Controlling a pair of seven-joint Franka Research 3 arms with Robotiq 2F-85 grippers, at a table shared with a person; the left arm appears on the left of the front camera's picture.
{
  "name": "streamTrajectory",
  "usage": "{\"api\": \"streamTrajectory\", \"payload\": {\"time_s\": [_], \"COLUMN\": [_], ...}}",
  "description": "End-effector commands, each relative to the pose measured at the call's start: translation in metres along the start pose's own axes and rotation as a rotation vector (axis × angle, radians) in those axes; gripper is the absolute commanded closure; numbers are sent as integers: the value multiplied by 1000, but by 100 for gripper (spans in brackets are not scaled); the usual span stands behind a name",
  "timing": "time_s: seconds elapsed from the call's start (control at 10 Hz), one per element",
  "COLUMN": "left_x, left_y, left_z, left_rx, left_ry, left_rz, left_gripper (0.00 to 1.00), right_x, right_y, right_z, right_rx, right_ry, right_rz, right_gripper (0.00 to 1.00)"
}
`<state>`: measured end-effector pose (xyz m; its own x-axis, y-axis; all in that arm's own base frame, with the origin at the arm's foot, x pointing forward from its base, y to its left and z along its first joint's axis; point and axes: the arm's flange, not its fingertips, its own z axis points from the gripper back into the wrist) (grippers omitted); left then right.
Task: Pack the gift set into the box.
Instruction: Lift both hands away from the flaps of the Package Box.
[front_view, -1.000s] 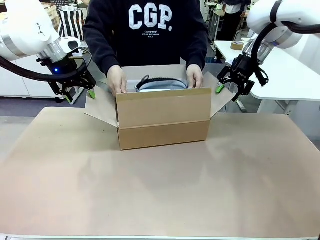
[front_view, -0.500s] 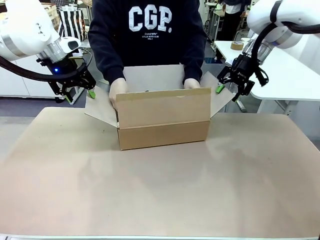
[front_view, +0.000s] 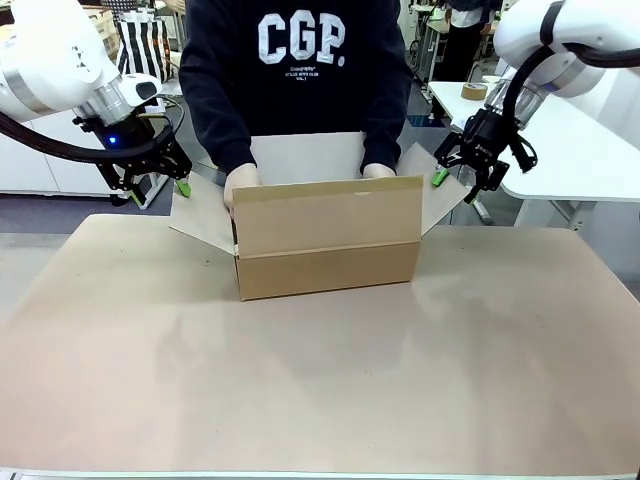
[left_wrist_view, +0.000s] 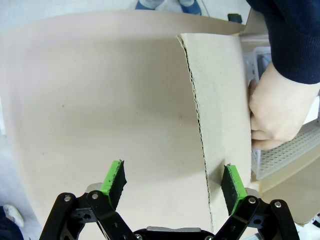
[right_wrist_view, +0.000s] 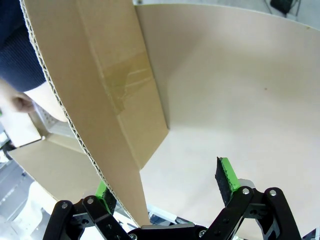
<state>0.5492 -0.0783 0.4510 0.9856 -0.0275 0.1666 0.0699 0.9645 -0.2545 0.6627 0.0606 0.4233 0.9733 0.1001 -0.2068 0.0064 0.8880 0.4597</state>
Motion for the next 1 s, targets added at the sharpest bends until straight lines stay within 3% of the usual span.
{"api": "streamTrajectory", "payload": {"time_s": [0.0, 0.9], "left_x": [0, 0], "left_y": [-2, -2], "left_z": [2, 2], "left_rx": [18, 18], "left_ry": [-4, -4], "left_rz": [14, 14], "left_gripper": [0, 0], "right_x": [-1, -1], "right_y": [1, 1], "right_z": [3, 3], "right_rx": [-24, -24], "right_ry": [-6, -6], "right_rz": [0, 0], "right_gripper": [0, 0]}}
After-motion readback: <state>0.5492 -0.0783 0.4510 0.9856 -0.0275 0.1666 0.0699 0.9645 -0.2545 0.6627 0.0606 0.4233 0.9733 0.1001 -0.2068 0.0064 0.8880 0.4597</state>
